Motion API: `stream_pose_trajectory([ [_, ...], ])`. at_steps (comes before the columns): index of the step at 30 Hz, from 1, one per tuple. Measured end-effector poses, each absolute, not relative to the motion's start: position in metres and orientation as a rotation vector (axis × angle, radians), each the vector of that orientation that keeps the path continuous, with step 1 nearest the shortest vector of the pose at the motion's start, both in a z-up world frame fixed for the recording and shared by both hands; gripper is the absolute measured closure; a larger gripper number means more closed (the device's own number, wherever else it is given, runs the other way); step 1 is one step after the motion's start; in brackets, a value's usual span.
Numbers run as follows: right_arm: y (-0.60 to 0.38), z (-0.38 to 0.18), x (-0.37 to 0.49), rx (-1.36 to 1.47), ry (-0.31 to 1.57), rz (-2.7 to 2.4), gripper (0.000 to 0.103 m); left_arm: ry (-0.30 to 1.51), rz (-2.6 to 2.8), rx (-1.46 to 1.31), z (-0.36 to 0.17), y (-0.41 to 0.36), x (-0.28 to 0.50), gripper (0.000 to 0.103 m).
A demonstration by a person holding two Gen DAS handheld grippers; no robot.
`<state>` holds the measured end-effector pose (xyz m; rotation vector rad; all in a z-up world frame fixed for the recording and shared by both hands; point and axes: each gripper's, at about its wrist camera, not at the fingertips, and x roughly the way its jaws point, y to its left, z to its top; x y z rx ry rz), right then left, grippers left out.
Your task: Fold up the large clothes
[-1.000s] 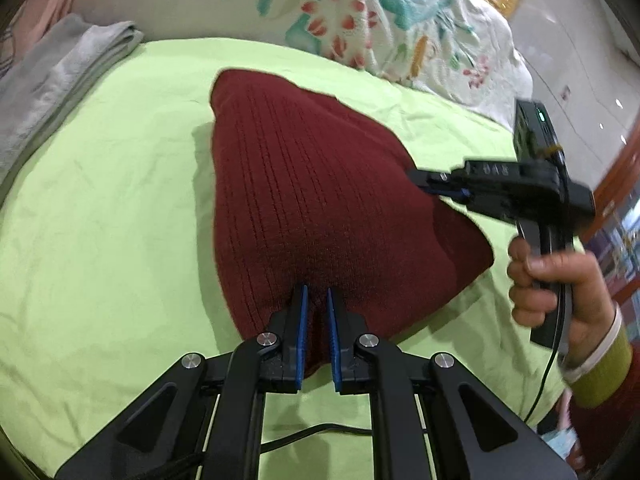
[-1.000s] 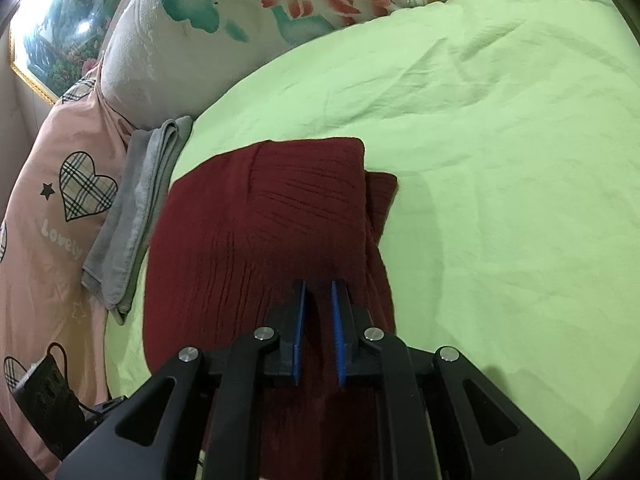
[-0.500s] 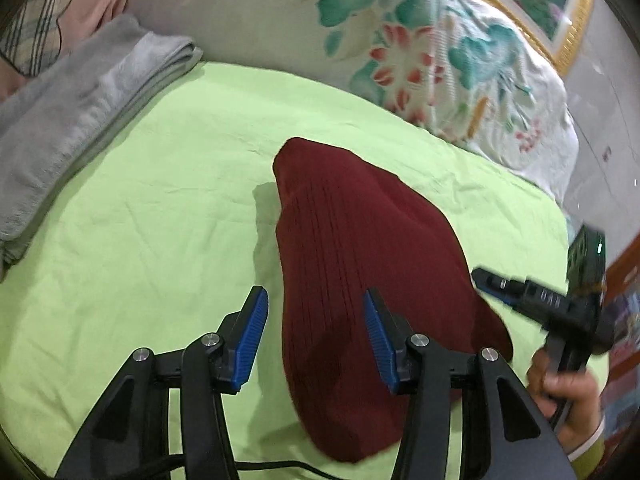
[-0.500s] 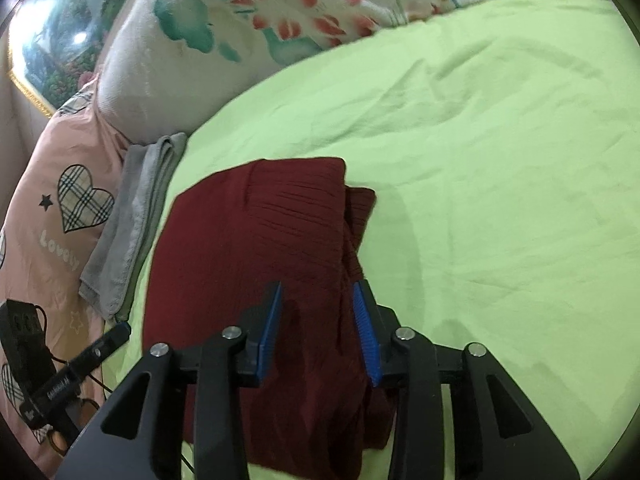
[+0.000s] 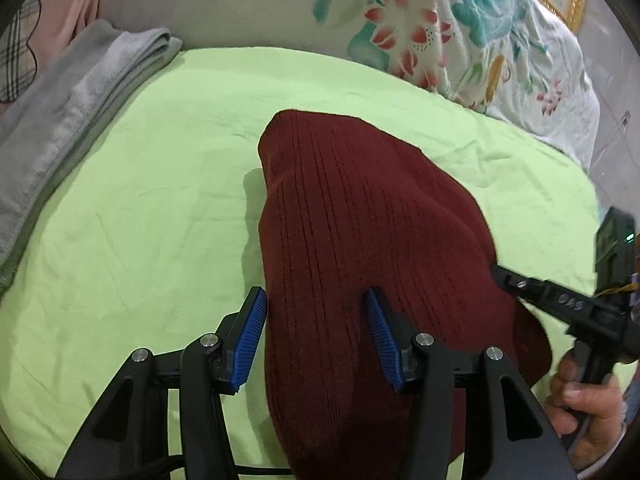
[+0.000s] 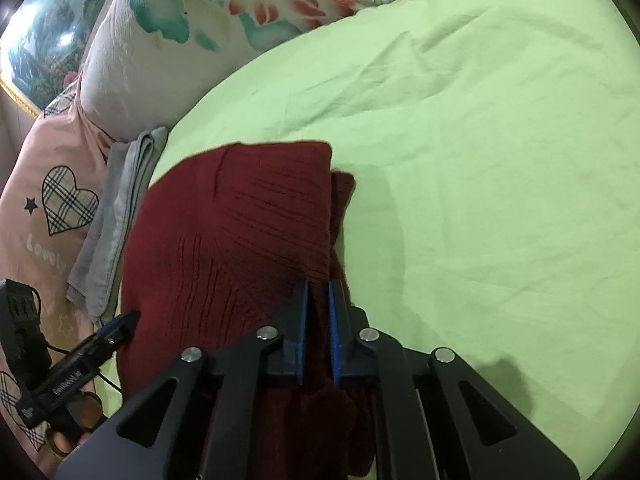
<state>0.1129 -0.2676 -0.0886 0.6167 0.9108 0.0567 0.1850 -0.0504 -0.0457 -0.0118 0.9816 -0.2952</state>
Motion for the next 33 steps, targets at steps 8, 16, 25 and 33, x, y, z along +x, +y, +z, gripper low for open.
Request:
stream_pose_trajectory([
  [8, -0.242, -0.039, 0.090, 0.480, 0.798, 0.114, 0.084, 0.967, -0.277, 0.027, -0.043, -0.050, 0.179, 0.049],
  [16, -0.226, -0.078, 0.102, 0.437, 0.940, 0.116, 0.084, 0.965, -0.267, 0.017, -0.042, -0.047, 0.177, 0.043],
  [25, -0.228, -0.055, 0.071, 0.461, 0.906, 0.121, 0.078, 0.972, -0.272, -0.051, -0.033, -0.018, 0.145, 0.034],
  [33, -0.217, -0.047, 0.030, 0.461, 0.897, 0.138, 0.075, 1.001, -0.258, -0.048, -0.045, 0.010, 0.098, 0.033],
])
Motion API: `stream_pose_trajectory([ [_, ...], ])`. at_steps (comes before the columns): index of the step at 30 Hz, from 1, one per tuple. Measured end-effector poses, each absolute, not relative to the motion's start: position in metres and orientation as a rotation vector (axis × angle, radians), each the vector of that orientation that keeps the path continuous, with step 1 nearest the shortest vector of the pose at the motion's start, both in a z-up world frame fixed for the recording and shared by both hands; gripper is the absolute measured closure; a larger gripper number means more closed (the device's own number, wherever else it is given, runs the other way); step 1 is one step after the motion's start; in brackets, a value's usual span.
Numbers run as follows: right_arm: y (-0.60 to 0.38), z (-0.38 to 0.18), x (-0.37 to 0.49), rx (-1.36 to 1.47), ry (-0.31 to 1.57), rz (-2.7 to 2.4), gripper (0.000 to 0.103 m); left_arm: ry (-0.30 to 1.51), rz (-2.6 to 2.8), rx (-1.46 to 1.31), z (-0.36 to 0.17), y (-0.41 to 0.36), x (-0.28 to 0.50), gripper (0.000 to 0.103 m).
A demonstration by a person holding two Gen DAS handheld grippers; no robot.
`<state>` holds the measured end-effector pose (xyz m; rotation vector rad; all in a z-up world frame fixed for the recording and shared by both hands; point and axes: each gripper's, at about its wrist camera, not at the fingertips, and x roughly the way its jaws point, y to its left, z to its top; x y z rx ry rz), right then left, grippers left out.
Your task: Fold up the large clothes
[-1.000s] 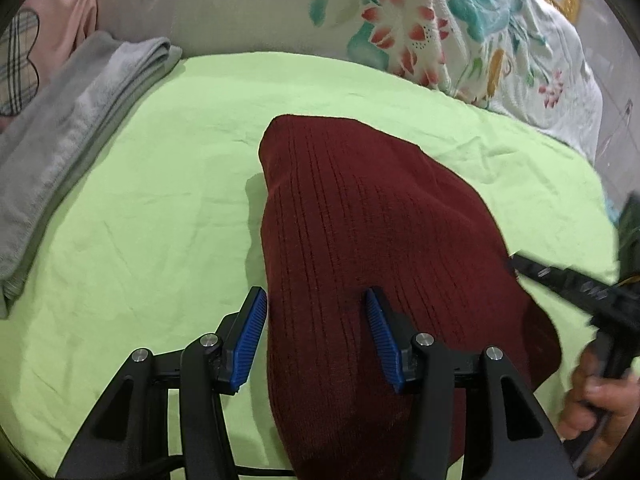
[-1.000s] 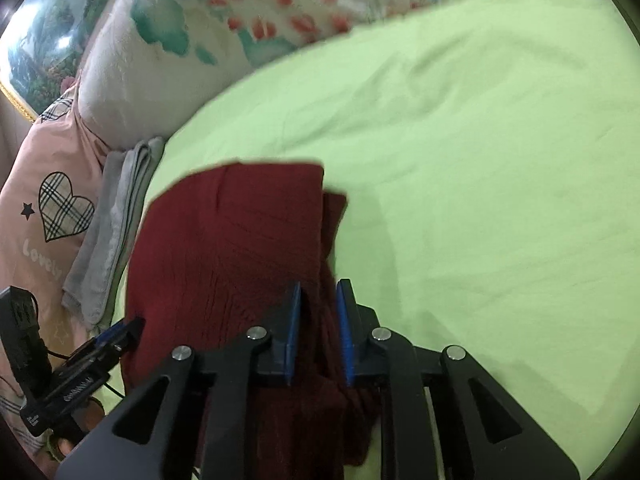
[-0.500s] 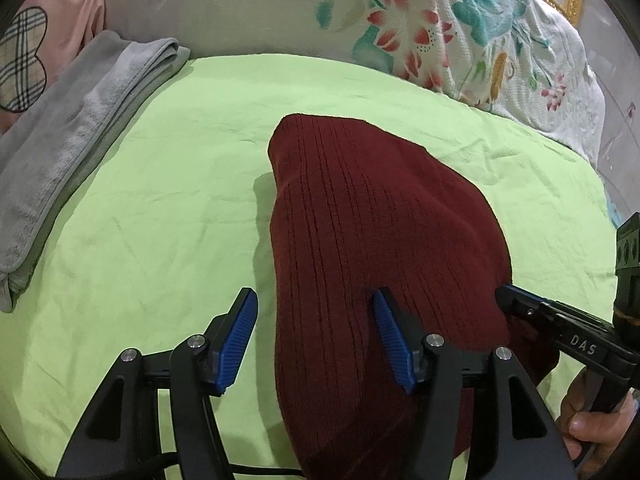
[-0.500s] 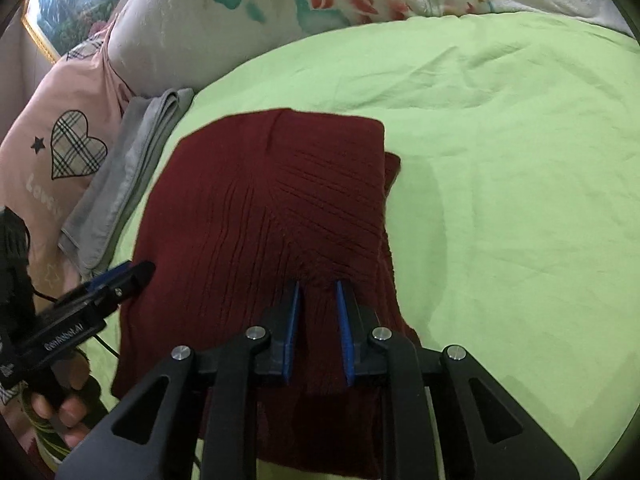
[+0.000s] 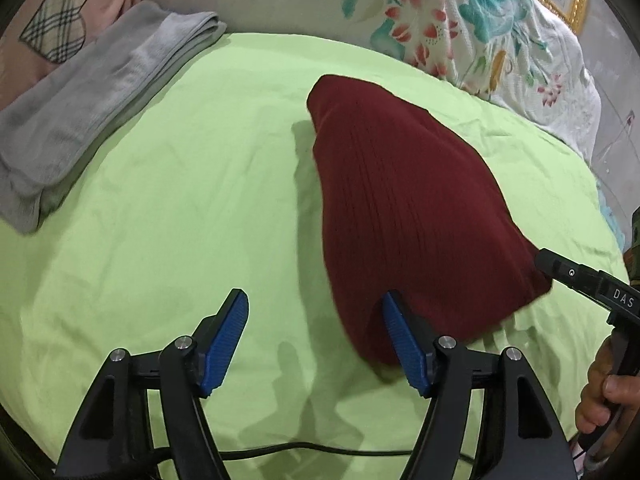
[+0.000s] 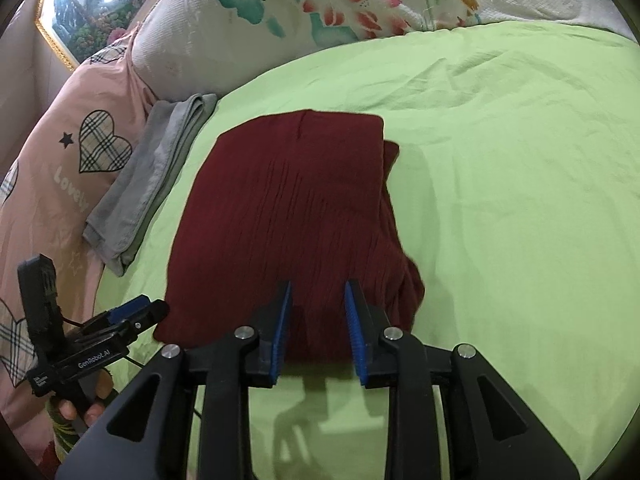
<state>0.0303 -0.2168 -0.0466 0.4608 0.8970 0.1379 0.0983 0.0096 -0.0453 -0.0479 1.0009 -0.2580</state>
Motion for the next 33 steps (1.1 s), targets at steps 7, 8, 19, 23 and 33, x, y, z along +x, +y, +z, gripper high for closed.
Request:
stream_pose_trajectory([
  [7, -0.206, -0.046, -0.010, 0.430, 0.901, 0.143, 0.058, 0.988, -0.236, -0.060, -0.046, 0.038, 0.055, 0.033],
  [8, -0.204, -0.047, -0.017, 0.420, 0.906, 0.142, 0.056, 0.984, -0.231, -0.050, -0.048, 0.041, 0.045, 0.032],
  [19, -0.186, -0.060, -0.078, 0.311, 0.937, 0.176, 0.028, 0.983, -0.235, -0.015, -0.063, 0.055, -0.009, 0.027],
  [23, -0.180, -0.050, -0.087, 0.264, 0.930, 0.203, 0.026, 0.957, -0.259, 0.014, -0.048, 0.047, -0.018, 0.027],
  [33, -0.192, 0.021, -0.097, 0.180, 0.776, 0.206, 0.019, 0.776, -0.240, 0.068, 0.051, 0.052, -0.019, 0.008],
])
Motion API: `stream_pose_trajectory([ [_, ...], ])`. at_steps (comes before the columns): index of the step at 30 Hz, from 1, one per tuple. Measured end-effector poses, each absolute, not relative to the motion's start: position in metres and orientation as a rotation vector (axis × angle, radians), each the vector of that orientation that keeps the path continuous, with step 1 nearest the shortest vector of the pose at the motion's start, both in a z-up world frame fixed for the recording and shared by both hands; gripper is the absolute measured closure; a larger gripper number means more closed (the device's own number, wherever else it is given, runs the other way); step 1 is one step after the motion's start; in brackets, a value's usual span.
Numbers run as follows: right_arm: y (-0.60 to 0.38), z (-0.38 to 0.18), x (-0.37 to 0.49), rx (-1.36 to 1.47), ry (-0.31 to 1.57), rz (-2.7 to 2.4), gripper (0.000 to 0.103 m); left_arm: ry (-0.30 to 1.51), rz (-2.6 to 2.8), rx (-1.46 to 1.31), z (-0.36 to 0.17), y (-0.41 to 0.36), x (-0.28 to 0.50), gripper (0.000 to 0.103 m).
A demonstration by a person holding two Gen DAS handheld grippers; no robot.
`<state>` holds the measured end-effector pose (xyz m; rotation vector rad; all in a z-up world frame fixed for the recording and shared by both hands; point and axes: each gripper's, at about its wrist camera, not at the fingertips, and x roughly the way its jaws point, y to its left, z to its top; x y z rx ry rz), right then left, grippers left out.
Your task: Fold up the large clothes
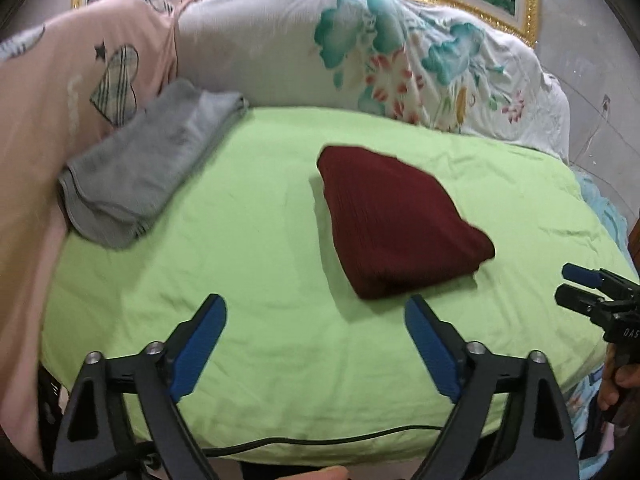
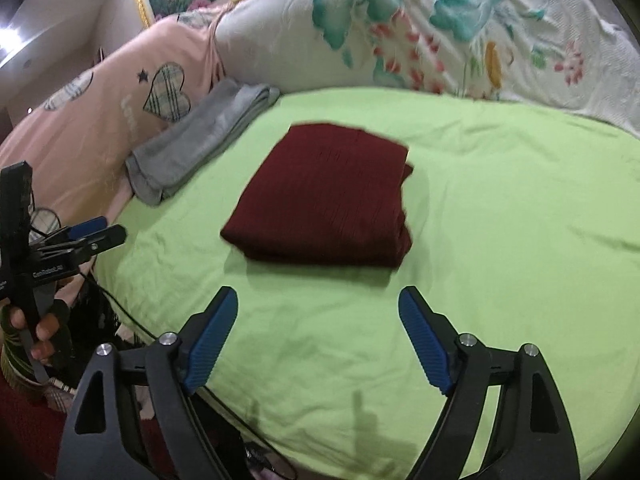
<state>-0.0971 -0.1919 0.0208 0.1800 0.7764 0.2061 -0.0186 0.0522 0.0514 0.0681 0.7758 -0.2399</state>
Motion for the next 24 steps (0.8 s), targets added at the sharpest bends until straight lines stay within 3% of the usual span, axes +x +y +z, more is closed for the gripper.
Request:
stream_pose_trajectory([
  [3, -0.198, 0.025, -0.091, 0.203, 0.759, 0.211, 0.018, 0.758, -0.228, 0.057, 0.058, 0.056, -0.010, 0.005],
  [13, -0.210, -0.012, -0.056, 0.274, 0.836, 0.191, 0.018, 0.909, -0.215, 0.058, -0.002, 0.035, 0.033, 0.005],
  [24, -0.215, -0.017, -0.033, 0.251, 0.867, 0.179, 0.018, 0.912, -0.186, 0.157, -0.007, 0.007, 0.056, 0.005],
])
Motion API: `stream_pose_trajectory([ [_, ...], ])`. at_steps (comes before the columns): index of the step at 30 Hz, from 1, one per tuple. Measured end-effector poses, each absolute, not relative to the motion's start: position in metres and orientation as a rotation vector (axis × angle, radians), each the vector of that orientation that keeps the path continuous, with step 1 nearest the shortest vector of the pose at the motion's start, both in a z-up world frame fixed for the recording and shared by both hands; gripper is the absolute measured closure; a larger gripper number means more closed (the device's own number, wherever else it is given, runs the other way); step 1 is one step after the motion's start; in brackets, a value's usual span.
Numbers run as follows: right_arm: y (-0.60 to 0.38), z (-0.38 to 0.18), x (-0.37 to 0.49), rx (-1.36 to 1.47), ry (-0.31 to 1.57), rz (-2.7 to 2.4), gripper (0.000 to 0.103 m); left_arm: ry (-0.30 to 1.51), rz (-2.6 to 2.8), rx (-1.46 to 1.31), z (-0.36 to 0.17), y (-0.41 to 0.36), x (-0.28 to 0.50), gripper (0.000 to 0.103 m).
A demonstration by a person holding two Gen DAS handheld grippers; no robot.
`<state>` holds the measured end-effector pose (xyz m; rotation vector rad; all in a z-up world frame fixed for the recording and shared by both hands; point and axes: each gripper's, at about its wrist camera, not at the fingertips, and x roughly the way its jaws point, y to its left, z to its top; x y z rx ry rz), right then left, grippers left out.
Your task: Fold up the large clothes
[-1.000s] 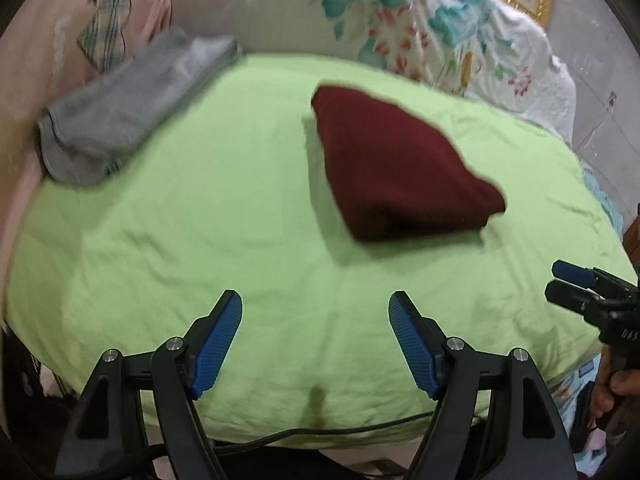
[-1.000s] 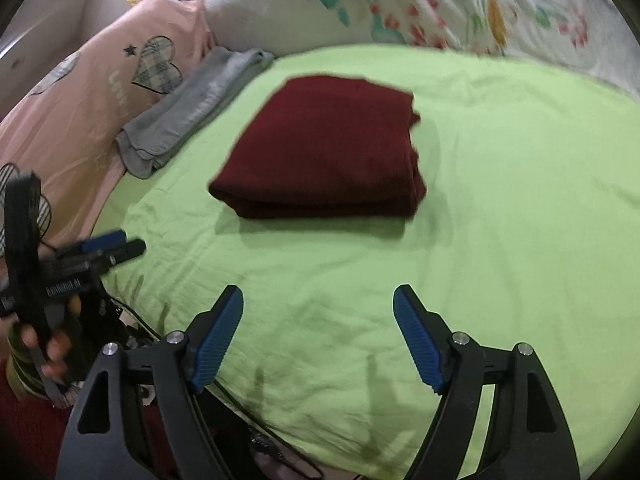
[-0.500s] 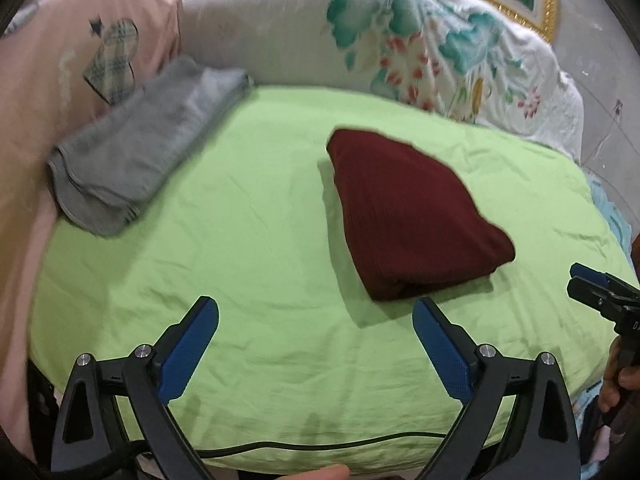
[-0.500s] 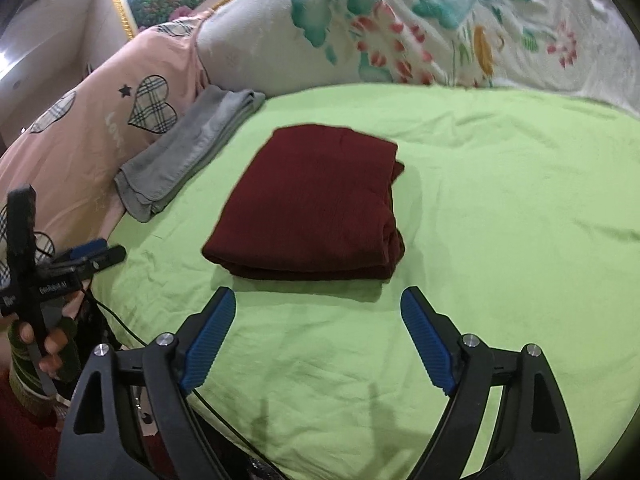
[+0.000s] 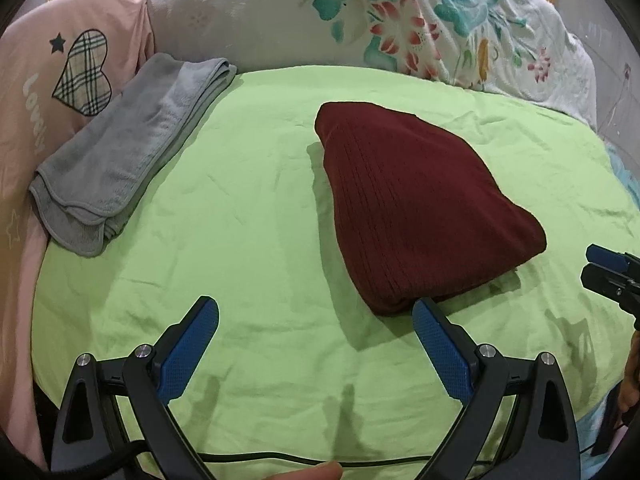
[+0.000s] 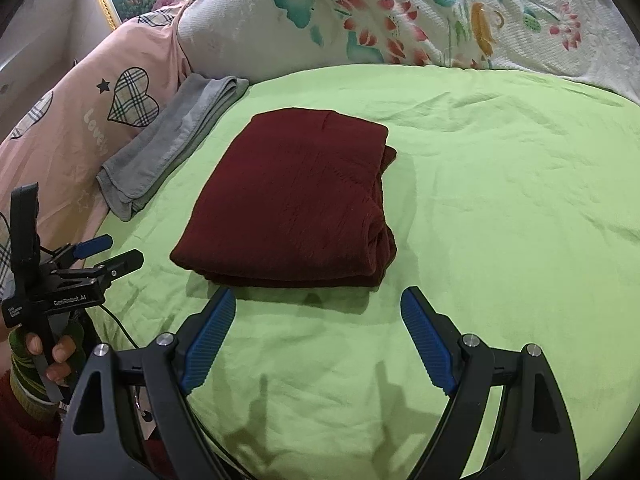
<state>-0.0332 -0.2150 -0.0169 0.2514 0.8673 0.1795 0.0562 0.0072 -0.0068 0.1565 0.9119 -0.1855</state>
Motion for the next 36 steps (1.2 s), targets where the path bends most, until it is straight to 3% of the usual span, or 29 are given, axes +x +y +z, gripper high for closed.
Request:
stream_pose_trajectory([
  [36, -0.213, -0.026, 0.001, 0.243, 0.910, 0.133, 0.018, 0.910, -0.187, 0.168, -0.004, -0.006, 0.069, 0.005],
])
